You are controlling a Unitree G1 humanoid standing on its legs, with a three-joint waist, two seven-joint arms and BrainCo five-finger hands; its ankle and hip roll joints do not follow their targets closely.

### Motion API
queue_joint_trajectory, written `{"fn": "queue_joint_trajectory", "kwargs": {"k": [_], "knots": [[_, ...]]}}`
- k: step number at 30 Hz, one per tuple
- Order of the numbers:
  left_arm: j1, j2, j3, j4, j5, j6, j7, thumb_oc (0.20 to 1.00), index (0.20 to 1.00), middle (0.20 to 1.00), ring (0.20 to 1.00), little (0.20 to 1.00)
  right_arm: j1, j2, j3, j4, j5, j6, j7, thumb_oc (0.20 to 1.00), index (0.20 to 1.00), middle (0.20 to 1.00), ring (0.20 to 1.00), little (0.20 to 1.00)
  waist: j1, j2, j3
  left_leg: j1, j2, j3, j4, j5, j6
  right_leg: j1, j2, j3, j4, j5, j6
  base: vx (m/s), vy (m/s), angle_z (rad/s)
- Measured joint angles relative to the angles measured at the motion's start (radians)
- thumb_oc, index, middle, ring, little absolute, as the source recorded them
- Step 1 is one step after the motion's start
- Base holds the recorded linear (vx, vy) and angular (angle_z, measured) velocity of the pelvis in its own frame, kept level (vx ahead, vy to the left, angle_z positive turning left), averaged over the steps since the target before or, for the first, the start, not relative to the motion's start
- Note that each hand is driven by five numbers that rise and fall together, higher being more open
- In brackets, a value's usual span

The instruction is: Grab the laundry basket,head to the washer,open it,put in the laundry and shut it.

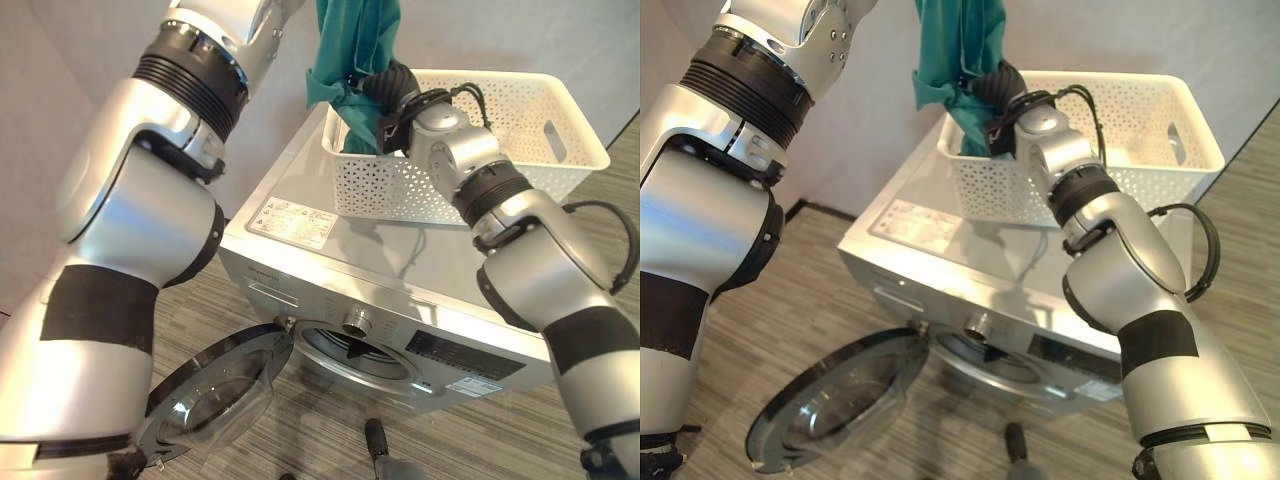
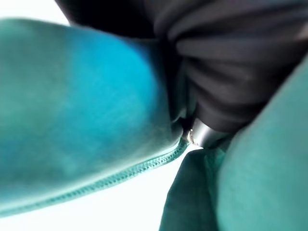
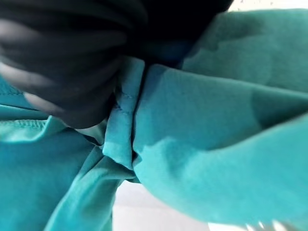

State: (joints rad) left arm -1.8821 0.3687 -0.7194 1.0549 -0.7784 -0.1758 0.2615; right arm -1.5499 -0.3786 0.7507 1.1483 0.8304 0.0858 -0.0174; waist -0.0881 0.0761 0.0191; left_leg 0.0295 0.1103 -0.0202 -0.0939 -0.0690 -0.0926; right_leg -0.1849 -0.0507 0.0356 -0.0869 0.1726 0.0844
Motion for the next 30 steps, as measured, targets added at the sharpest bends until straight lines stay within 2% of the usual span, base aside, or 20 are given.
{"fn": "queue_joint_trajectory", "kwargs": {"k": [6, 7, 8, 11, 12, 19, 24, 26, 27, 28, 30], "knots": [[0.019, 0.004, 0.004, 0.020, 0.015, -0.006, 0.007, 0.200, 0.200, 0.200, 0.200, 0.200, -0.008, -0.046, 0.026, -0.004, -0.013, -0.003, -0.026, 0.200, 0.200, 0.200, 0.200, 0.200, -0.001, -0.002, -0.001, 0.001, 0.001, -0.007, 0.000, 0.001, 0.000, 0.006, -0.001, -0.010, 0.000, -0.001, -0.001, -0.01, 0.014, 0.03], [0.031, 0.004, 0.004, 0.018, 0.016, -0.006, 0.007, 0.464, 0.464, 0.464, 0.464, 0.464, -0.008, -0.052, 0.027, -0.004, -0.020, -0.003, -0.028, 0.200, 0.200, 0.200, 0.200, 0.200, -0.003, -0.002, -0.001, 0.001, 0.001, -0.010, 0.000, 0.001, 0.000, 0.007, -0.001, -0.013, 0.000, -0.001, -0.002, -0.01, 0.015, 0.08], [0.046, 0.004, 0.004, 0.016, 0.016, -0.007, 0.007, 1.000, 1.000, 1.000, 1.000, 1.000, -0.008, -0.058, 0.029, -0.004, -0.021, -0.003, -0.032, 0.200, 0.200, 0.200, 0.200, 0.200, -0.004, -0.002, -0.001, 0.002, 0.001, -0.014, 0.000, 0.001, 0.000, 0.009, -0.001, -0.016, 0.000, -0.002, -0.002, 0.00, 0.014, 0.09], [0.134, 0.016, 0.012, 0.013, 0.012, -0.004, 0.004, 1.000, 1.000, 1.000, 1.000, 1.000, -0.009, -0.073, 0.031, -0.005, -0.021, -0.004, -0.047, 0.200, 0.200, 0.200, 0.200, 0.200, -0.004, -0.002, -0.001, 0.001, 0.001, -0.023, 0.000, 0.003, 0.000, 0.010, -0.002, -0.018, 0.000, -0.003, -0.003, -0.01, 0.014, 0.04], [0.202, 0.024, 0.050, -0.022, 0.003, -0.005, 0.004, 1.000, 1.000, 1.000, 1.000, 1.000, -0.008, -0.092, 0.039, -0.013, -0.021, -0.004, -0.050, 0.200, 0.200, 0.200, 0.200, 0.200, -0.003, -0.003, -0.001, 0.001, 0.001, -0.023, 0.000, 0.004, -0.001, 0.010, -0.002, -0.019, 0.000, -0.003, -0.003, 0.00, 0.000, 0.00], [0.378, 0.069, 0.042, -0.077, 0.001, 0.006, -0.014, 1.000, 1.000, 1.000, 1.000, 1.000, -0.008, -0.181, 0.048, -0.095, -0.021, -0.029, -0.068, 0.200, 0.200, 0.200, 0.200, 0.200, -0.003, -0.006, 0.000, -0.001, 0.002, -0.023, 0.000, 0.004, 0.000, 0.010, -0.002, -0.021, 0.000, -0.003, -0.003, 0.00, 0.000, 0.00], [0.594, 0.202, 0.038, -0.383, -0.001, 0.003, -0.048, 1.000, 1.000, 1.000, 1.000, 1.000, -0.007, -0.303, 0.053, -0.124, -0.020, -0.042, -0.069, 0.200, 0.200, 0.200, 0.200, 0.200, 0.019, -0.012, 0.001, -0.002, 0.003, -0.025, 0.000, 0.005, -0.002, 0.011, -0.002, -0.028, 0.000, -0.003, -0.003, -0.01, -0.001, 0.02], [0.724, 0.302, 0.052, -0.581, -0.007, -0.001, -0.050, 1.000, 1.000, 1.000, 1.000, 1.000, -0.003, -0.334, 0.042, -0.129, -0.020, -0.043, -0.069, 0.200, 0.200, 0.200, 0.200, 0.200, 0.020, -0.013, 0.001, -0.001, 0.003, -0.026, 0.000, 0.005, -0.002, 0.013, -0.002, -0.032, 0.000, -0.003, -0.003, 0.00, 0.000, 0.00], [0.817, 0.362, 0.067, -0.702, -0.006, -0.024, -0.054, 1.000, 1.000, 1.000, 1.000, 1.000, 0.000, -0.350, 0.028, -0.125, -0.020, -0.046, -0.070, 0.200, 0.200, 0.200, 0.200, 0.200, 0.017, -0.013, 0.001, 0.001, 0.004, -0.025, 0.000, 0.005, -0.002, 0.014, 0.000, -0.031, -0.001, -0.003, -0.004, 0.03, 0.002, 0.07], [0.900, 0.388, 0.075, -0.780, -0.007, -0.038, -0.061, 1.000, 1.000, 1.000, 1.000, 1.000, 0.003, -0.387, 0.008, -0.100, -0.020, -0.047, -0.078, 0.200, 0.200, 0.200, 0.200, 0.200, 0.033, -0.016, 0.002, 0.000, 0.005, -0.032, 0.000, 0.006, -0.004, 0.018, -0.002, -0.042, -0.001, -0.004, -0.005, 0.03, 0.002, 0.09], [1.103, 0.437, 0.178, -0.936, 0.001, -0.047, -0.071, 1.000, 1.000, 1.000, 1.000, 1.000, 0.007, -0.412, -0.036, -0.081, -0.020, -0.053, -0.088, 0.200, 0.200, 0.200, 0.200, 0.200, 0.037, -0.018, 0.002, 0.005, 0.006, -0.033, 0.000, 0.006, -0.004, 0.025, -0.001, -0.045, -0.001, -0.004, -0.005, 0.03, 0.009, 0.11]]}}
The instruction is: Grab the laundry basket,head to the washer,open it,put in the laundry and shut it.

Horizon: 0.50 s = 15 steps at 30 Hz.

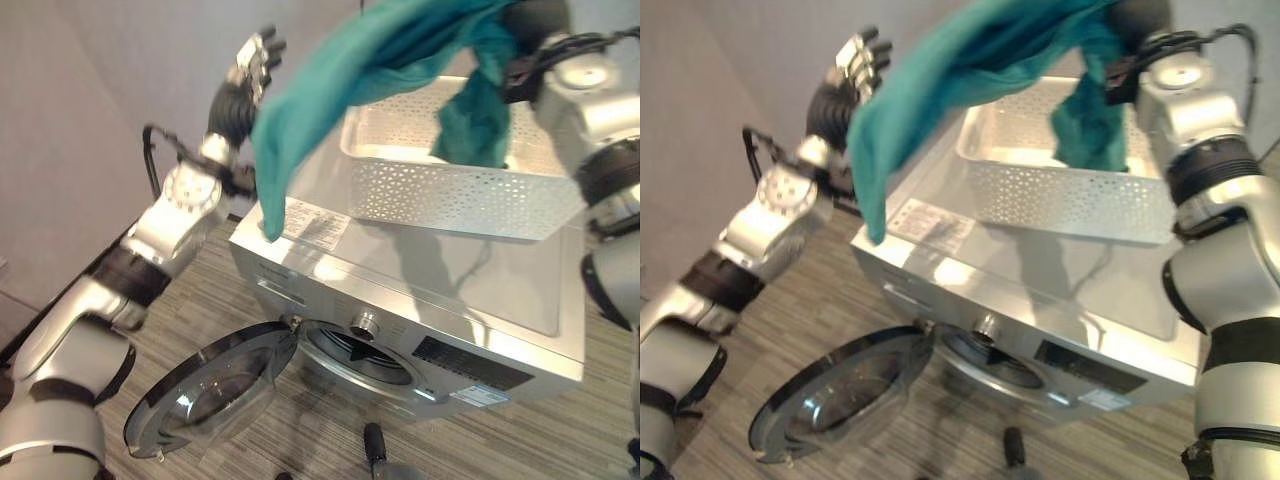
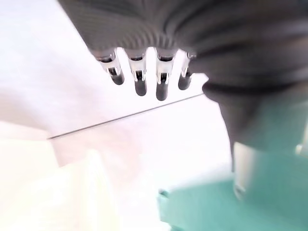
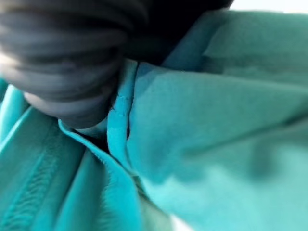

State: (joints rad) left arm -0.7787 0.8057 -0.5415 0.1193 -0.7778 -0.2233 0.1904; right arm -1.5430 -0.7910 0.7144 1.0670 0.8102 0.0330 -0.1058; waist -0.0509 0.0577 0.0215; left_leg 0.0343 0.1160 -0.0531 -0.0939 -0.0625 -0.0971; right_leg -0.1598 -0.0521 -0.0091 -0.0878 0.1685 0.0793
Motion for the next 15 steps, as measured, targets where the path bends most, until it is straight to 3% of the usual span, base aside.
{"fn": "queue_joint_trajectory", "kwargs": {"k": [2, 4, 6, 11, 15], "knots": [[0.201, 0.002, 0.106, -0.058, 0.036, -0.012, 0.000, 1.000, 1.000, 1.000, 1.000, 1.000, -0.001, -0.056, -0.039, 0.012, -0.001, -0.007, -0.017, 0.200, 0.200, 0.200, 0.200, 0.200, 0.019, -0.009, 0.001, 0.001, 0.000, -0.009, 0.000, 0.000, 0.000, 0.006, -0.001, -0.006, 0.000, -0.003, 0.001, 0.03, 0.027, 0.09], [0.404, -0.058, 0.259, -0.104, 0.081, -0.021, 0.004, 1.000, 1.000, 1.000, 1.000, 1.000, 0.000, -0.112, -0.060, -0.018, -0.001, -0.030, -0.025, 0.200, 0.200, 0.200, 0.200, 0.200, 0.025, -0.021, 0.005, 0.001, 0.000, -0.012, 0.000, 0.000, 0.000, 0.006, -0.001, -0.006, -0.002, -0.003, 0.001, 0.01, 0.013, 0.02], [0.541, -0.065, 0.309, -0.131, 0.112, -0.014, -0.004, 1.000, 1.000, 1.000, 1.000, 1.000, -0.001, -0.155, -0.072, -0.035, -0.003, -0.045, -0.039, 0.200, 0.200, 0.200, 0.200, 0.200, 0.036, -0.043, 0.005, 0.001, 0.002, -0.014, 0.000, 0.002, -0.001, 0.007, 0.000, -0.008, -0.007, -0.005, 0.001, 0.01, 0.033, 0.04], [0.813, -0.083, 0.366, -0.227, 0.116, -0.010, -0.066, 1.000, 1.000, 1.000, 1.000, 1.000, -0.008, -0.189, -0.073, -0.035, -0.044, -0.102, -0.045, 0.200, 0.200, 0.200, 0.200, 0.200, 0.042, -0.084, 0.002, 0.018, 0.002, -0.011, 0.000, 0.000, 0.002, 0.022, 0.000, -0.006, -0.009, -0.008, 0.001, -0.01, 0.031, -0.01], [0.870, -0.139, 0.347, -0.226, 0.069, 0.010, -0.102, 1.000, 1.000, 1.000, 1.000, 1.000, -0.015, -0.186, -0.052, -0.028, -0.049, -0.104, -0.041, 0.200, 0.200, 0.200, 0.200, 0.200, 0.049, -0.096, 0.000, 0.022, 0.000, -0.008, 0.000, 0.000, 0.002, 0.024, 0.000, -0.002, -0.009, -0.006, 0.001, -0.01, 0.030, -0.02]]}}
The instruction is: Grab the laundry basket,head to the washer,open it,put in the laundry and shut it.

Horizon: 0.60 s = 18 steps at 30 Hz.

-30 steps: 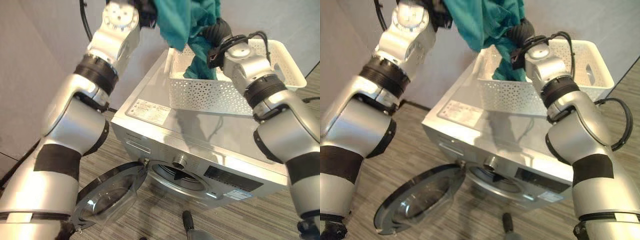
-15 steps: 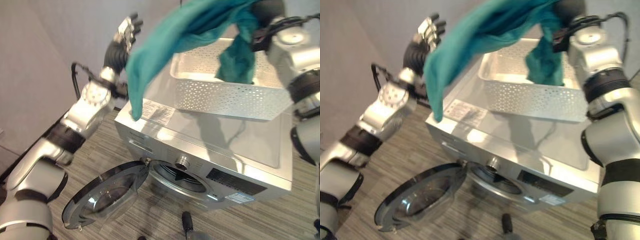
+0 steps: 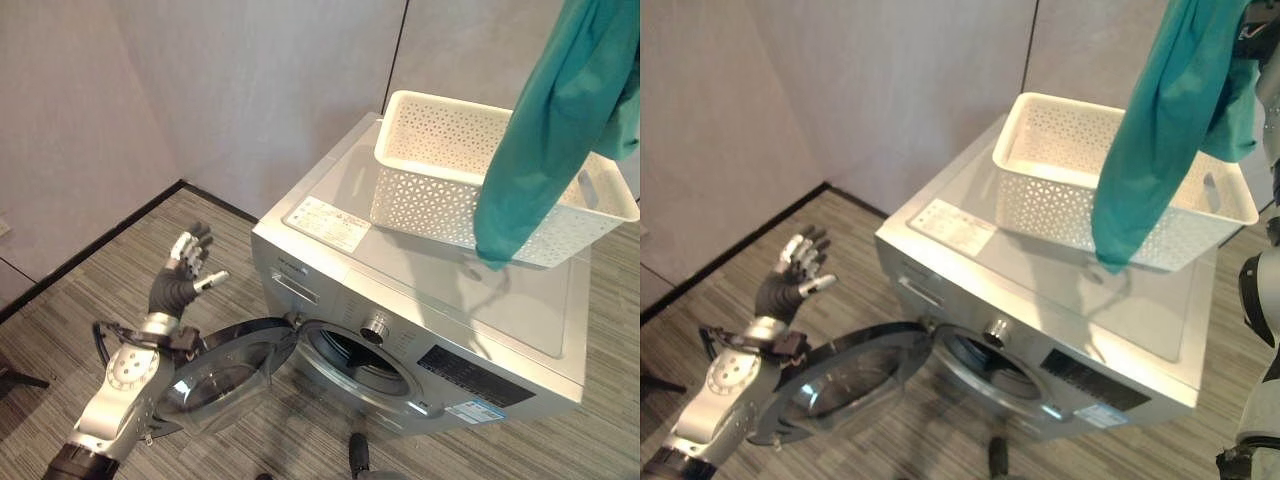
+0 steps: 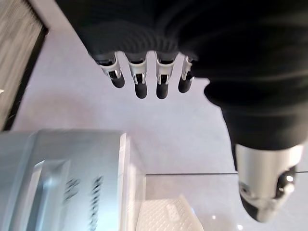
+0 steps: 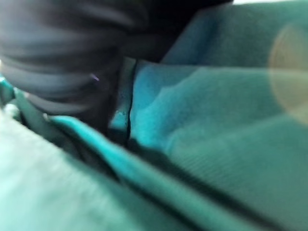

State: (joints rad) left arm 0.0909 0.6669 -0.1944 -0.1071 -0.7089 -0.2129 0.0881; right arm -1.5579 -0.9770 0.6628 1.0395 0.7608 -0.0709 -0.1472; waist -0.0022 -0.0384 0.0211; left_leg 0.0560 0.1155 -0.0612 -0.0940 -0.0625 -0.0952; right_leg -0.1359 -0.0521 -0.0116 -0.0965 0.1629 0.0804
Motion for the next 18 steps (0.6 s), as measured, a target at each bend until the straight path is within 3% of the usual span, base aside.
{"fn": "queue_joint_trajectory", "kwargs": {"k": [5, 10, 14, 18], "knots": [[0.008, -0.060, -0.098, 0.025, 0.001, 0.028, -0.035, 1.000, 1.000, 1.000, 1.000, 1.000, -0.013, 0.015, 0.029, 0.030, -0.025, 0.000, -0.001, 0.200, 0.200, 0.200, 0.200, 0.200, 0.002, -0.004, -0.001, 0.020, -0.003, 0.007, 0.000, -0.003, 0.004, 0.017, 0.002, 0.005, 0.008, 0.000, 0.000, -0.03, 0.048, -0.03], [0.005, -0.113, -0.152, 0.123, 0.017, 0.053, -0.057, 1.000, 1.000, 1.000, 1.000, 1.000, -0.024, 0.011, 0.032, -0.029, -0.029, -0.003, -0.008, 0.200, 0.200, 0.200, 0.200, 0.200, -0.026, -0.031, -0.006, 0.028, -0.008, 0.020, 0.000, -0.006, 0.008, 0.015, 0.003, 0.026, 0.009, 0.003, 0.002, -0.07, 0.083, -0.09], [0.000, -0.135, -0.179, 0.186, 0.045, 0.055, -0.063, 1.000, 1.000, 1.000, 1.000, 1.000, 0.000, -0.015, -0.004, -0.232, -0.031, -0.028, -0.029, 0.200, 0.200, 0.200, 0.200, 0.200, -0.065, -0.041, -0.009, 0.032, -0.018, 0.043, 0.000, -0.009, 0.013, 0.009, 0.005, 0.049, 0.009, 0.009, 0.008, -0.07, 0.118, -0.15], [-0.001, -0.160, -0.182, 0.250, 0.063, 0.063, -0.064, 1.000, 1.000, 1.000, 1.000, 1.000, 0.167, -0.041, -0.163, -0.549, -0.070, -0.110, -0.071, 0.200, 0.200, 0.200, 0.200, 0.200, -0.089, -0.054, -0.010, 0.069, -0.040, 0.103, 0.000, -0.026, 0.032, 0.013, 0.001, 0.110, 0.009, 0.020, 0.020, -0.09, 0.159, -0.47]]}}
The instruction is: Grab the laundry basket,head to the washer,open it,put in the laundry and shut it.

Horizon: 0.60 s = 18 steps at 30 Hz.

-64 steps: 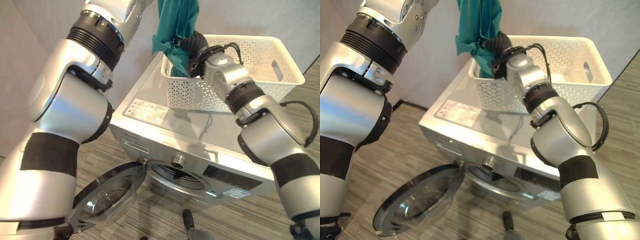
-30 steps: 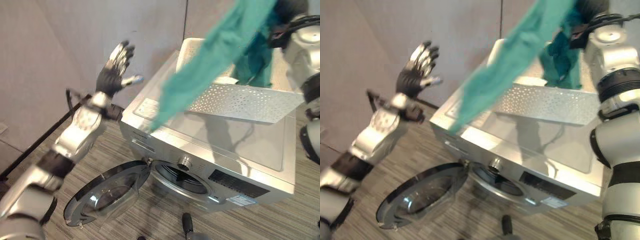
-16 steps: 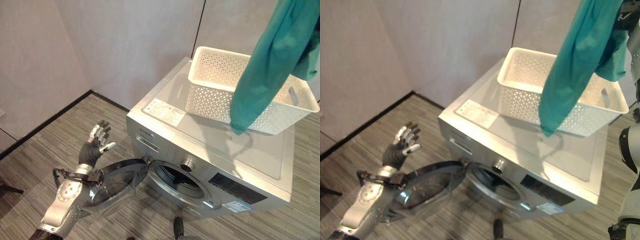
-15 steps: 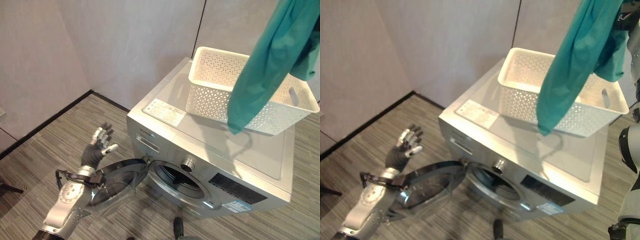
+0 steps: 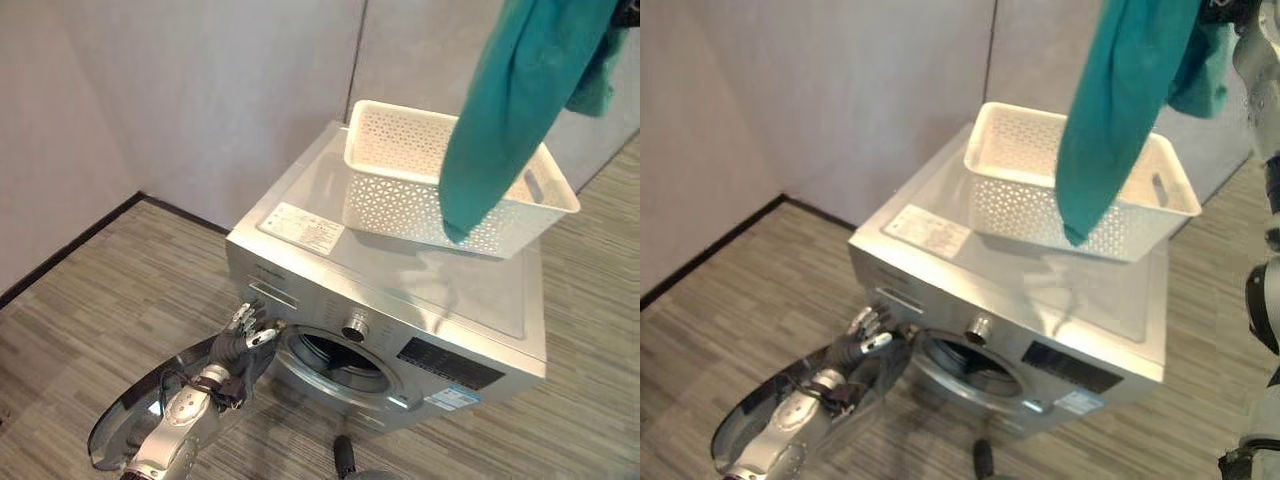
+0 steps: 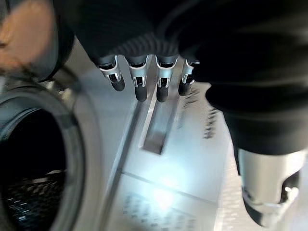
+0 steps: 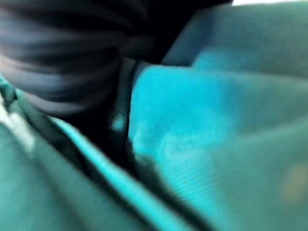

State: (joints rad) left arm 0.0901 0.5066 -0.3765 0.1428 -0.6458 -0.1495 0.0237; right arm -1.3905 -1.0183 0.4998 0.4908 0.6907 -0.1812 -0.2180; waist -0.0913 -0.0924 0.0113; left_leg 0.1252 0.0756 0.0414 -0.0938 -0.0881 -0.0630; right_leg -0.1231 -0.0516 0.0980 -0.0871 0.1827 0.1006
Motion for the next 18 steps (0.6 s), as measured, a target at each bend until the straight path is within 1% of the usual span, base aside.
{"fn": "queue_joint_trajectory", "kwargs": {"k": [1, 2, 3, 4, 5, 6, 8, 9, 10, 11, 12, 13, 14, 15, 16, 17, 18], "knots": [[0.000, -0.003, 0.001, 0.005, 0.012, 0.000, 0.000, 1.000, 1.000, 1.000, 1.000, 1.000, 0.054, -0.004, -0.045, -0.056, 0.000, -0.018, -0.013, 0.200, 0.200, 0.200, 0.200, 0.200, -0.006, -0.006, -0.001, 0.008, -0.003, 0.010, 0.000, -0.003, 0.005, 0.002, -0.008, 0.007, 0.000, 0.002, 0.003, -0.09, 0.193, -0.29], [-0.006, -0.006, -0.001, 0.020, 0.030, -0.001, -0.005, 1.000, 1.000, 1.000, 1.000, 1.000, 0.110, -0.010, -0.098, -0.104, -0.001, -0.023, -0.021, 0.200, 0.200, 0.200, 0.200, 0.200, -0.021, -0.013, -0.001, 0.013, -0.014, 0.023, 0.000, -0.005, 0.010, 0.002, -0.010, 0.019, 0.000, 0.007, 0.011, -0.11, 0.245, -0.26], [-0.011, -0.003, -0.011, 0.027, 0.035, 0.000, -0.005, 1.000, 1.000, 1.000, 1.000, 1.000, 0.171, -0.012, -0.156, -0.146, -0.002, -0.036, -0.025, 0.200, 0.200, 0.200, 0.200, 0.200, -0.029, -0.019, 0.000, 0.019, -0.021, 0.026, 0.001, -0.007, 0.012, 0.004, -0.017, 0.018, 0.000, 0.008, 0.012, -0.06, 0.199, -0.28], [-0.010, -0.006, -0.016, 0.034, 0.038, 0.001, -0.008, 1.000, 1.000, 1.000, 1.000, 1.000, 0.259, -0.041, -0.218, -0.217, -0.019, -0.047, -0.043, 0.200, 0.200, 0.200, 0.200, 0.200, -0.036, -0.024, 0.003, 0.026, -0.037, 0.036, 0.001, -0.010, 0.020, 0.004, -0.024, 0.035, 0.001, 0.014, 0.020, -0.10, 0.177, -0.27], [-0.007, -0.008, -0.018, 0.036, 0.039, 0.001, -0.008, 1.000, 1.000, 1.000, 1.000, 1.000, 0.311, -0.062, -0.254, -0.255, -0.027, -0.053, -0.046, 0.200, 0.200, 0.200, 0.200, 0.200, -0.039, -0.025, 0.004, 0.031, -0.045, 0.046, 0.001, -0.011, 0.026, 0.004, -0.029, 0.040, 0.001, 0.017, 0.024, -0.08, 0.190, -0.40], [-0.001, -0.011, -0.020, 0.041, 0.042, 0.002, -0.008, 1.000, 1.000, 1.000, 1.000, 1.000, 0.378, -0.082, -0.297, -0.292, -0.040, -0.068, -0.051, 0.200, 0.200, 0.200, 0.200, 0.200, -0.056, -0.024, 0.008, 0.044, -0.061, 0.062, 0.001, -0.015, 0.036, 0.006, -0.039, 0.048, 0.001, 0.024, 0.034, -0.07, 0.114, -0.42], [-0.002, -0.019, -0.019, 0.053, 0.065, 0.002, -0.008, 1.000, 1.000, 1.000, 1.000, 1.000, 0.489, -0.080, -0.379, -0.342, -0.045, -0.089, -0.067, 0.200, 0.200, 0.200, 0.200, 0.200, -0.072, -0.023, 0.027, 0.065, -0.081, 0.091, 0.003, -0.021, 0.054, 0.012, -0.053, 0.057, 0.009, 0.029, 0.040, -0.11, 0.131, -0.49], [-0.010, -0.027, -0.017, 0.068, 0.068, 0.001, -0.010, 1.000, 1.000, 1.000, 1.000, 1.000, 0.552, -0.076, -0.435, -0.381, -0.055, -0.090, -0.068, 0.200, 0.200, 0.200, 0.200, 0.200, -0.075, -0.026, 0.039, 0.062, -0.086, 0.111, 0.021, -0.029, 0.067, 0.002, -0.059, 0.060, 0.028, 0.034, 0.048, -0.15, 0.115, -0.43], [-0.010, -0.031, -0.018, 0.070, 0.068, 0.002, -0.010, 1.000, 1.000, 1.000, 1.000, 1.000, 0.604, -0.073, -0.473, -0.407, -0.063, -0.096, -0.069, 0.200, 0.200, 0.200, 0.200, 0.200, -0.084, -0.026, 0.051, 0.083, -0.093, 0.118, 0.016, -0.032, 0.072, 0.006, -0.068, 0.051, 0.029, 0.039, 0.055, -0.13, 0.064, -0.41], [-0.010, -0.035, -0.018, 0.074, 0.069, 0.002, -0.010, 1.000, 1.000, 1.000, 1.000, 1.000, 0.632, -0.074, -0.489, -0.419, -0.068, -0.101, -0.070, 0.200, 0.200, 0.200, 0.200, 0.200, -0.090, -0.031, 0.059, 0.081, -0.107, 0.129, 0.022, -0.031, 0.077, 0.003, -0.066, 0.055, 0.034, 0.043, 0.053, -0.12, 0.074, -0.52], [-0.016, -0.044, -0.021, 0.081, 0.074, 0.002, -0.011, 1.000, 1.000, 1.000, 1.000, 1.000, 0.718, -0.071, -0.551, -0.460, -0.077, -0.104, -0.069, 0.200, 0.200, 0.200, 0.200, 0.200, -0.096, -0.035, 0.080, 0.078, -0.127, 0.159, 0.042, -0.047, 0.097, -0.007, -0.076, 0.056, 0.035, 0.062, 0.058, -0.16, 0.098, -0.67], [-0.019, -0.051, -0.015, 0.089, 0.077, 0.002, -0.012, 1.000, 1.000, 1.000, 1.000, 1.000, 0.793, -0.042, -0.605, -0.501, -0.080, -0.108, -0.069, 0.200, 0.200, 0.200, 0.200, 0.200, -0.096, -0.034, 0.097, 0.058, -0.126, 0.179, 0.071, -0.060, 0.114, -0.021, -0.084, 0.051, 0.032, 0.094, 0.067, -0.19, 0.104, -0.63], [-0.019, -0.057, -0.014, 0.108, 0.077, 0.003, -0.012, 1.000, 1.000, 1.000, 1.000, 1.000, 0.832, -0.012, -0.620, -0.531, -0.085, -0.108, -0.069, 0.200, 0.200, 0.200, 0.200, 0.200, -0.113, -0.027, 0.106, 0.050, -0.123, 0.188, 0.089, -0.069, 0.120, -0.023, -0.087, 0.024, 0.017, 0.120, 0.095, -0.19, 0.065, -0.36], [-0.017, -0.084, -0.016, 0.125, 0.077, 0.013, -0.010, 1.000, 1.000, 1.000, 1.000, 1.000, 0.926, 0.046, -0.662, -0.591, -0.100, -0.104, -0.062, 0.200, 0.200, 0.200, 0.200, 0.200, -0.120, 0.000, 0.115, 0.041, -0.116, 0.211, 0.104, -0.068, 0.118, -0.027, -0.084, -0.055, 0.063, 0.027, 0.066, -0.16, 0.038, -0.19], [-0.009, -0.093, -0.001, 0.126, 0.078, 0.017, -0.012, 1.000, 1.000, 1.000, 1.000, 1.000, 0.989, 0.105, -0.724, -0.652, -0.117, -0.102, -0.056, 0.200, 0.200, 0.200, 0.200, 0.200, -0.108, 0.007, 0.117, 0.038, -0.101, 0.217, 0.111, -0.072, 0.120, -0.038, -0.088, -0.105, 0.139, -0.024, 0.022, -0.16, 0.006, -0.35], [0.004, -0.134, 0.021, 0.143, 0.078, 0.018, -0.009, 1.000, 1.000, 1.000, 1.000, 1.000, 1.066, 0.261, -0.745, -0.750, -0.127, -0.120, -0.048, 0.200, 0.200, 0.200, 0.200, 0.200, -0.093, 0.027, 0.113, 0.050, -0.076, 0.239, 0.110, -0.074, 0.111, -0.058, -0.089, -0.165, 0.267, -0.110, -0.013, -0.14, 0.000, -0.51], [-0.005, -0.157, 0.023, 0.163, 0.078, 0.021, -0.009, 1.000, 1.000, 1.000, 1.000, 1.000, 1.116, 0.350, -0.727, -0.820, -0.128, -0.118, -0.024, 0.200, 0.200, 0.200, 0.200, 0.200, -0.078, 0.051, 0.123, 0.047, -0.058, 0.260, 0.114, -0.075, 0.109, -0.075, -0.104, -0.189, 0.372, -0.167, -0.015, -0.15, 0.000, -0.57]]}}
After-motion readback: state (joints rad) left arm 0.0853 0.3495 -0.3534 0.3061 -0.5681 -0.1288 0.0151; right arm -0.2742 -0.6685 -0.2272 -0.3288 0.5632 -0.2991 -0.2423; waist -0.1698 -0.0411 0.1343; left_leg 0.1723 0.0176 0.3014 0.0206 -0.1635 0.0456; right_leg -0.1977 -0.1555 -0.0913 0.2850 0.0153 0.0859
